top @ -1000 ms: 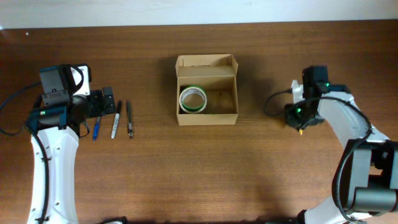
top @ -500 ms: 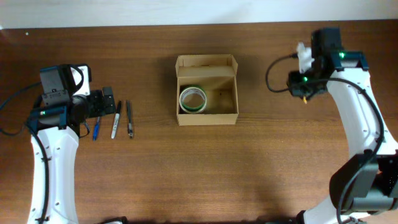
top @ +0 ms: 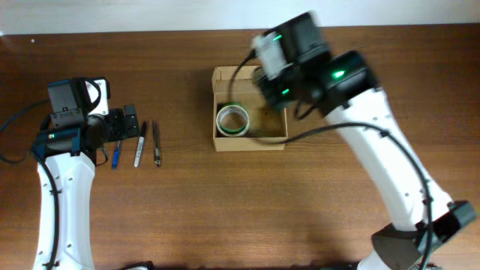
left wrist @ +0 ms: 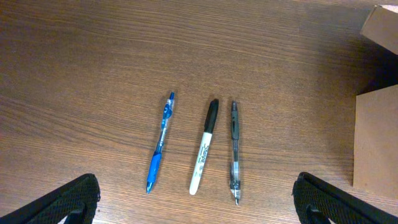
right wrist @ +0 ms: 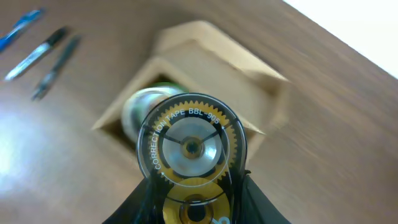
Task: Pack container
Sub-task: 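Carry the correction tape into the box's right side and lower it, then release the correction tape and retract the right arm to the side, then lower the left gripper and grasp the blue pen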
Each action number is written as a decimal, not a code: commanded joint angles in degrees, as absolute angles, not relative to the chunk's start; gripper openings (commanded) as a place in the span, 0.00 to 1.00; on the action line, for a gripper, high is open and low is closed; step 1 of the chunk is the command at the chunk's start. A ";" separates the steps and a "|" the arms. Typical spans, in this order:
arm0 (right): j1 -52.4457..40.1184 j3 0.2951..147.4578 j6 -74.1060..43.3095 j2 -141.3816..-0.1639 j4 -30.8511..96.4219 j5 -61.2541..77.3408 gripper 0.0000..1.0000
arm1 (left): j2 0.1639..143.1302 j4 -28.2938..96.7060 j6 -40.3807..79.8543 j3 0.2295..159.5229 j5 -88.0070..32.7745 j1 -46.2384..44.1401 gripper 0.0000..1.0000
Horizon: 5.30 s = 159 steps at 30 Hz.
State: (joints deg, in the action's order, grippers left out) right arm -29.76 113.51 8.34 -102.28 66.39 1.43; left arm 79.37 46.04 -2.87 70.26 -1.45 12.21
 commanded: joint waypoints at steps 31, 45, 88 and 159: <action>-29.89 111.28 -32.27 -124.16 62.70 -6.26 0.31 | 79.66 45.91 -3.75 71.18 -1.23 12.53 0.99; -24.27 105.89 -30.06 -125.21 61.95 -3.36 0.32 | 79.66 45.91 -3.75 71.18 -1.23 12.53 0.99; -5.50 129.84 -15.16 -86.24 78.65 -22.55 0.65 | 79.66 45.47 -3.73 71.18 -1.26 12.53 1.00; 20.67 97.67 -19.16 -100.29 80.16 -2.11 0.99 | 117.27 44.12 -22.37 76.05 2.74 17.37 0.67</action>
